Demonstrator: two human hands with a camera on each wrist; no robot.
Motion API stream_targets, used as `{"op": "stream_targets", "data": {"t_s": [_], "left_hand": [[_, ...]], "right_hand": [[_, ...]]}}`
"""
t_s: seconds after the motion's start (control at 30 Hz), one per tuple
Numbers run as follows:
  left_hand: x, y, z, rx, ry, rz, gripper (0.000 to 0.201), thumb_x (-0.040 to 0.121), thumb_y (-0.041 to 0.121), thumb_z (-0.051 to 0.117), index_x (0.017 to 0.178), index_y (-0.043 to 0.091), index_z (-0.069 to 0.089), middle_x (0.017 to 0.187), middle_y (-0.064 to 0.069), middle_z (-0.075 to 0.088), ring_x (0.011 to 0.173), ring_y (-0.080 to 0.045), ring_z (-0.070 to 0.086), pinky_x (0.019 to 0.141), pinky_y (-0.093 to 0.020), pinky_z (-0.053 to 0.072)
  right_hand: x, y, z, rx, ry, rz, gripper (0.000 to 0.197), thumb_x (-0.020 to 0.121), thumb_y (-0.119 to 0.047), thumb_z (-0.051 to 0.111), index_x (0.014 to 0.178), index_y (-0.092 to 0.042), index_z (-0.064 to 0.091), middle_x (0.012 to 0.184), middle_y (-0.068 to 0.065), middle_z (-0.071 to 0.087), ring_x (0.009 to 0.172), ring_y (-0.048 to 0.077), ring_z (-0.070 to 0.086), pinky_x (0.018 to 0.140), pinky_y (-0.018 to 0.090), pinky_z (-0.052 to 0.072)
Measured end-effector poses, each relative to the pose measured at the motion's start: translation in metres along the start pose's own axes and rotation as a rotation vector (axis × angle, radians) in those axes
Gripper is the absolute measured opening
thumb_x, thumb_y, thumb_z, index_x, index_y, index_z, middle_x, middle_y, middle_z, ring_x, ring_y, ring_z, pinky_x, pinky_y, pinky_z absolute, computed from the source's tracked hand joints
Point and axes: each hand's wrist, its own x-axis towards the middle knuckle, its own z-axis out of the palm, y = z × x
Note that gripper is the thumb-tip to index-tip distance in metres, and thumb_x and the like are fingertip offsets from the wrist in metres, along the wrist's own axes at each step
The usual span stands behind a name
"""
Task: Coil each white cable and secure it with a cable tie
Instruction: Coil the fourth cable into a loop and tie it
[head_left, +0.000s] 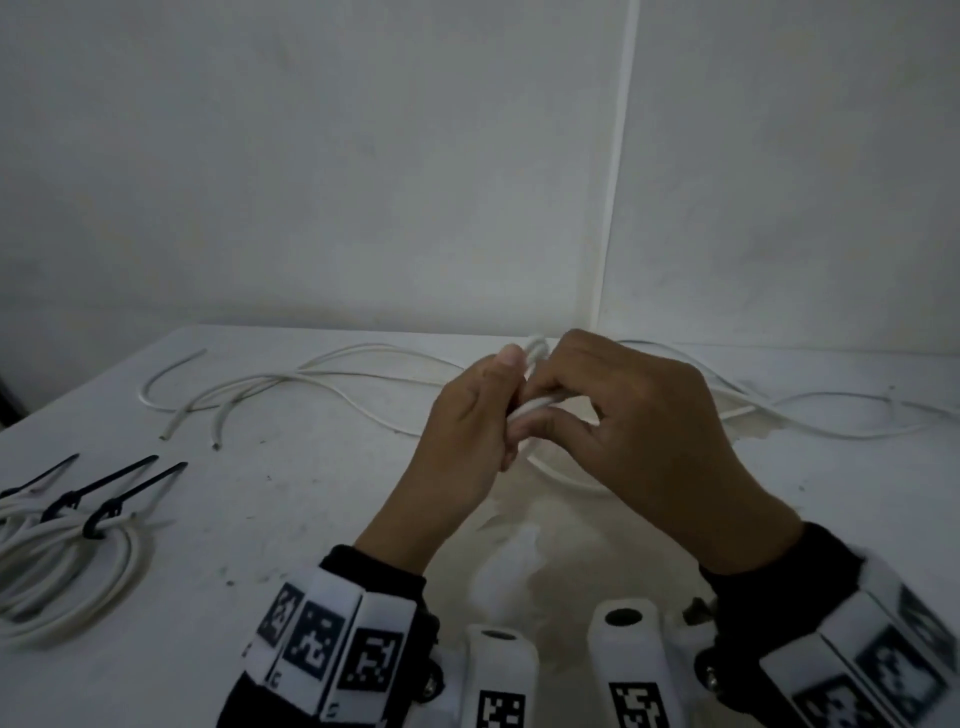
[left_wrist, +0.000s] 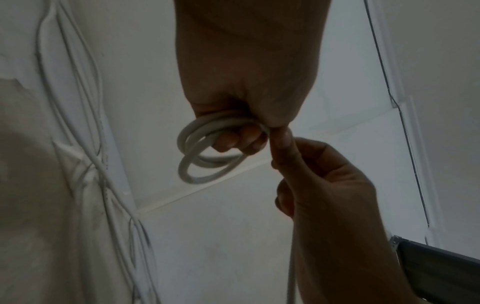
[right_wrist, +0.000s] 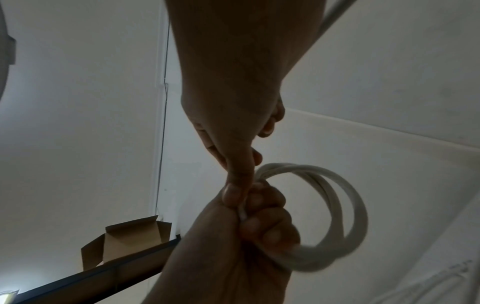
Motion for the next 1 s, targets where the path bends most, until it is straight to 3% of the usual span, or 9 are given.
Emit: {"op": "stream_targets", "data": {"t_s": [0.07, 0.17, 0.3, 0.43, 0.53, 0.67, 0.8, 0.9, 1.0], "left_hand": [[0.0, 0.003, 0.0, -0.025, -0.054, -0.104, 0.045, 0.099, 0.028, 0.032, 0.058, 0.012, 0.041, 0.043, 0.006, 0.036, 0.038, -0.006, 0.031, 0.041, -0.02, 0.027], [0.003, 0.007, -0.004, -0.071, -0.062, -0.197, 0.046, 0.098, 0.03, 0.034, 0.056, 0.013, 0.042, 0.039, 0.007, 0.036, 0.033, -0.006, 0.027, 0.037, -0.017, 0.025], [0.002, 0.009, -0.003, -0.068, -0.128, -0.256, 0.046, 0.098, 0.032, 0.032, 0.057, 0.013, 0.042, 0.038, 0.007, 0.035, 0.033, -0.006, 0.026, 0.039, -0.02, 0.023], [0.001, 0.009, -0.002, -0.083, -0.144, -0.282, 0.049, 0.097, 0.039, 0.03, 0.057, 0.014, 0.042, 0.04, 0.007, 0.033, 0.035, -0.007, 0.024, 0.04, -0.02, 0.023], [0.0, 0.012, -0.005, -0.126, -0.141, -0.277, 0.048, 0.093, 0.043, 0.035, 0.056, 0.014, 0.039, 0.041, 0.007, 0.029, 0.036, -0.007, 0.021, 0.04, -0.019, 0.021], [0.002, 0.016, -0.008, -0.231, -0.075, -0.246, 0.041, 0.092, 0.033, 0.043, 0.056, 0.016, 0.034, 0.043, 0.006, 0.023, 0.035, -0.006, 0.016, 0.035, -0.014, 0.018], [0.003, 0.016, -0.012, -0.368, -0.059, -0.247, 0.041, 0.091, 0.036, 0.043, 0.056, 0.017, 0.031, 0.042, 0.007, 0.021, 0.033, -0.005, 0.015, 0.035, -0.017, 0.015], [0.003, 0.015, -0.014, -0.462, -0.087, -0.255, 0.037, 0.077, 0.043, 0.048, 0.055, 0.018, 0.032, 0.041, 0.008, 0.022, 0.031, -0.004, 0.016, 0.033, -0.016, 0.017], [0.004, 0.014, -0.013, -0.524, -0.117, -0.262, 0.036, 0.075, 0.042, 0.048, 0.054, 0.017, 0.034, 0.039, 0.007, 0.024, 0.029, -0.004, 0.019, 0.033, -0.015, 0.025]], "right_hand": [[-0.001, 0.005, -0.002, 0.015, -0.005, 0.062, 0.024, 0.08, -0.039, 0.059, 0.073, -0.017, 0.068, 0.068, -0.006, 0.062, 0.054, 0.003, 0.042, 0.047, 0.032, 0.044], [-0.001, 0.021, -0.009, 0.099, 0.05, 0.14, 0.025, 0.085, -0.033, 0.054, 0.085, -0.015, 0.071, 0.073, -0.009, 0.061, 0.063, 0.004, 0.048, 0.057, 0.025, 0.043], [-0.004, 0.036, -0.012, 0.12, 0.121, 0.163, 0.026, 0.087, -0.025, 0.053, 0.095, -0.008, 0.071, 0.076, -0.012, 0.052, 0.067, 0.0, 0.043, 0.061, 0.012, 0.036], [-0.008, 0.04, -0.004, 0.109, 0.094, 0.165, 0.028, 0.089, -0.022, 0.049, 0.102, -0.007, 0.07, 0.077, -0.007, 0.052, 0.068, 0.005, 0.046, 0.064, 0.017, 0.038], [-0.009, 0.041, -0.005, 0.135, 0.077, 0.217, 0.028, 0.091, -0.023, 0.047, 0.109, -0.012, 0.066, 0.074, -0.008, 0.051, 0.069, 0.004, 0.047, 0.067, 0.009, 0.037], [-0.009, 0.031, -0.006, 0.267, -0.001, 0.438, 0.016, 0.088, -0.04, 0.043, 0.102, -0.033, 0.046, 0.069, -0.009, 0.048, 0.061, 0.007, 0.051, 0.055, 0.015, 0.034], [-0.009, 0.017, -0.002, 0.345, -0.196, 0.455, 0.036, 0.071, -0.059, 0.061, 0.098, -0.037, 0.051, 0.078, -0.016, 0.054, 0.068, 0.0, 0.054, 0.058, 0.011, 0.037], [-0.006, 0.015, -0.003, 0.447, -0.249, 0.497, 0.029, 0.077, -0.026, 0.071, 0.098, -0.034, 0.054, 0.08, -0.01, 0.062, 0.068, 0.012, 0.057, 0.062, 0.023, 0.048], [-0.003, 0.019, -0.006, 0.561, -0.259, 0.482, 0.039, 0.081, 0.003, 0.061, 0.1, -0.032, 0.056, 0.081, -0.01, 0.068, 0.068, 0.008, 0.061, 0.061, 0.017, 0.048]]}}
